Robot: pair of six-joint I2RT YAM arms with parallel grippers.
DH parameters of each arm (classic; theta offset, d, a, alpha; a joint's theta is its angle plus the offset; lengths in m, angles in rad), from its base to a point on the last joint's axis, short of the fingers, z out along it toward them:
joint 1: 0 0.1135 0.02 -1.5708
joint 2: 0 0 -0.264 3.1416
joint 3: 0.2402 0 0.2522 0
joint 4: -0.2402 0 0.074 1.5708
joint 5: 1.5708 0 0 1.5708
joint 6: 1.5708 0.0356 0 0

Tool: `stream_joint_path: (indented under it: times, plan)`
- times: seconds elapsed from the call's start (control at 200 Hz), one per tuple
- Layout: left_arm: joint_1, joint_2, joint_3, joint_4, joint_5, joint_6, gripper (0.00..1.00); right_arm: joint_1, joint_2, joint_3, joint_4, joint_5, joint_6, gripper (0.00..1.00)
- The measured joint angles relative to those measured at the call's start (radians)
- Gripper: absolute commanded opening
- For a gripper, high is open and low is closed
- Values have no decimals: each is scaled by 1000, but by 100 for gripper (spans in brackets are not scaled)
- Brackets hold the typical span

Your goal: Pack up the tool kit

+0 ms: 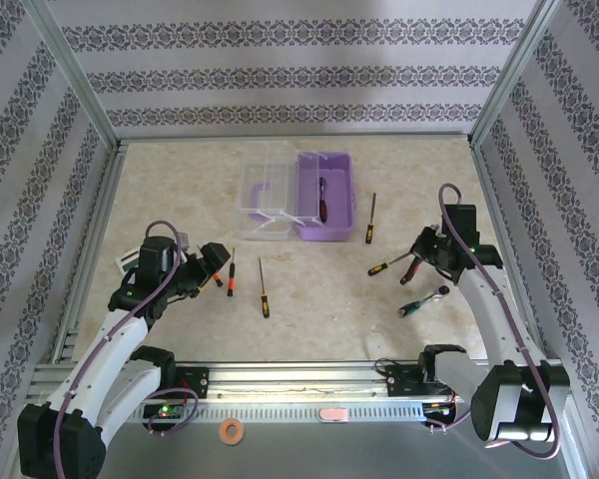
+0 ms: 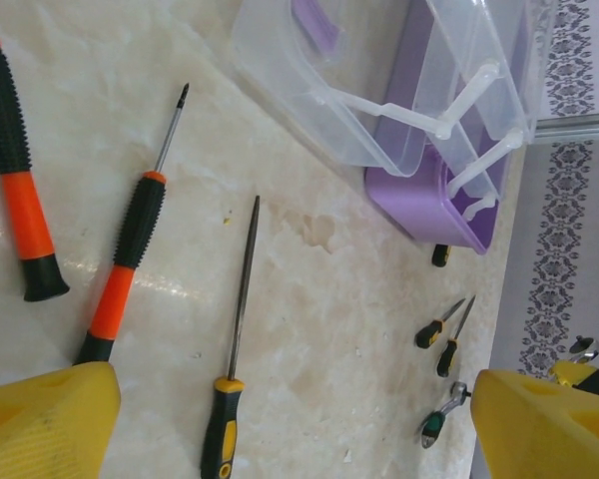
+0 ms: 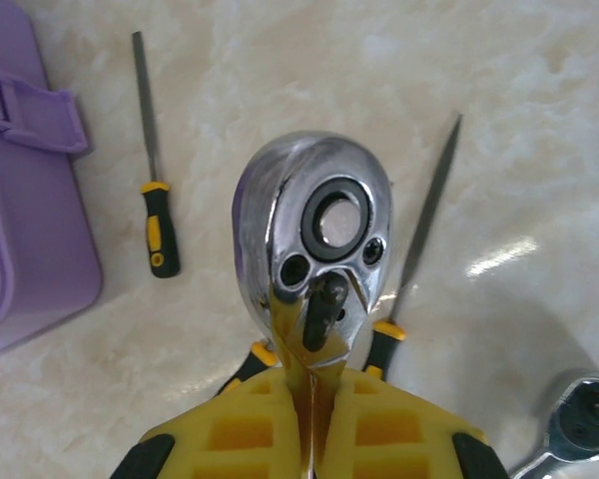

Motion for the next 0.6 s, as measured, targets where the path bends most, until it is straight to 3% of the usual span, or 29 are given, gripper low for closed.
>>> stream_joint_path:
  times: [0.6]
  plan:
    - [0, 109, 31, -50, -81, 23, 91, 258, 383, 289, 154, -21, 11, 0]
